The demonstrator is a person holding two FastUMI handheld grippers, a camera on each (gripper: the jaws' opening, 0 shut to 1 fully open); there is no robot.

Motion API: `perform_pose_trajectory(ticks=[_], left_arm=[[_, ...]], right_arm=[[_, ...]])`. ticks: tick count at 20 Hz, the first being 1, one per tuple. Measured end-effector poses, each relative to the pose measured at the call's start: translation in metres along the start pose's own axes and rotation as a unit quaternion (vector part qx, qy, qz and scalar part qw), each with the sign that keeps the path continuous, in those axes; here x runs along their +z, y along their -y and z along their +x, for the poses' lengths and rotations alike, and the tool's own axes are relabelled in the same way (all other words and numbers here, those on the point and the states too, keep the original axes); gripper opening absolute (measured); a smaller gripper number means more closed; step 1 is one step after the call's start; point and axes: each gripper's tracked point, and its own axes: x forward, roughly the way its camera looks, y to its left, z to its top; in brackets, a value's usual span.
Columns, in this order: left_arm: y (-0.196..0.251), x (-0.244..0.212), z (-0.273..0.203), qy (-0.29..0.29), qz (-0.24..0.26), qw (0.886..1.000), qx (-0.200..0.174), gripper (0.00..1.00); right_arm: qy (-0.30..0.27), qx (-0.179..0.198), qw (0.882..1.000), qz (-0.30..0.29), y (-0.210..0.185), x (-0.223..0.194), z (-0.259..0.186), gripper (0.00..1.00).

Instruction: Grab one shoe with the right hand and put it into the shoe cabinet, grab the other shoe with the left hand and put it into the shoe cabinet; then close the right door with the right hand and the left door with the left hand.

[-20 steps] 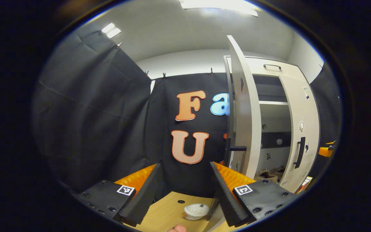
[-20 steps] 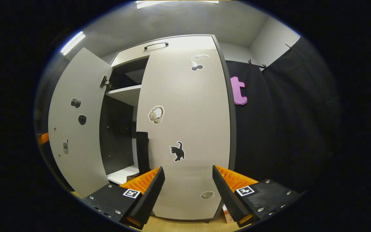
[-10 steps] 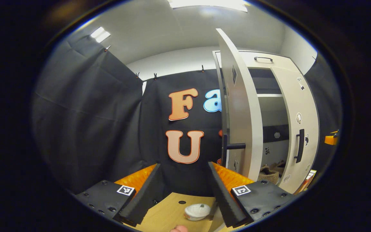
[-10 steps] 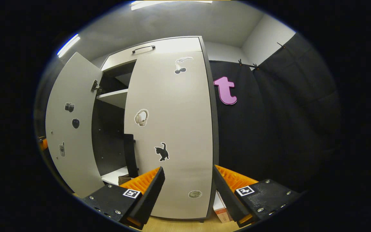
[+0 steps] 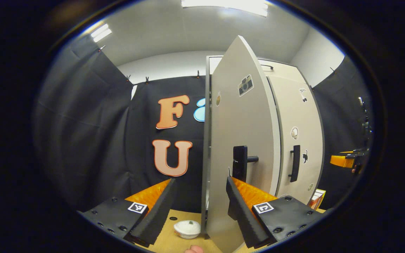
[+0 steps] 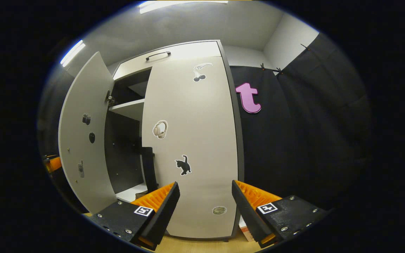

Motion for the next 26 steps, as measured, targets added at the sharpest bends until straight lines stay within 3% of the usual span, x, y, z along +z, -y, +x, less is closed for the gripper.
perform_pose_trajectory(ticks=[1, 2, 4, 13, 26], left_arm=[[0.016, 0.0, 0.005, 0.003, 0.003, 1.0, -0.018, 0.94], [0.024, 0.003, 0.01, 0.009, 0.009, 1.0, -0.021, 0.89], [0.04, 0.002, 0.018, 0.01, 0.014, 0.999, -0.028, 0.96], [0.099, -0.01, 0.047, -0.02, -0.022, 0.995, -0.091, 0.96], [0.139, -0.029, 0.121, -0.048, -0.004, 0.993, -0.105, 0.95]], right_arm=[[-0.002, 0.002, 1.0, 0.001, -0.001, -0.001, 0.0, 0.92], [-0.004, 0.001, 1.0, 0.0, -0.001, -0.001, -0.001, 0.92], [-0.002, -0.001, 1.0, 0.0, 0.0, 0.001, -0.003, 0.92], [0.006, -0.011, 1.0, -0.011, 0.006, 0.011, -0.018, 0.92], [0.012, -0.027, 0.999, -0.018, 0.021, 0.024, -0.022, 0.92]])
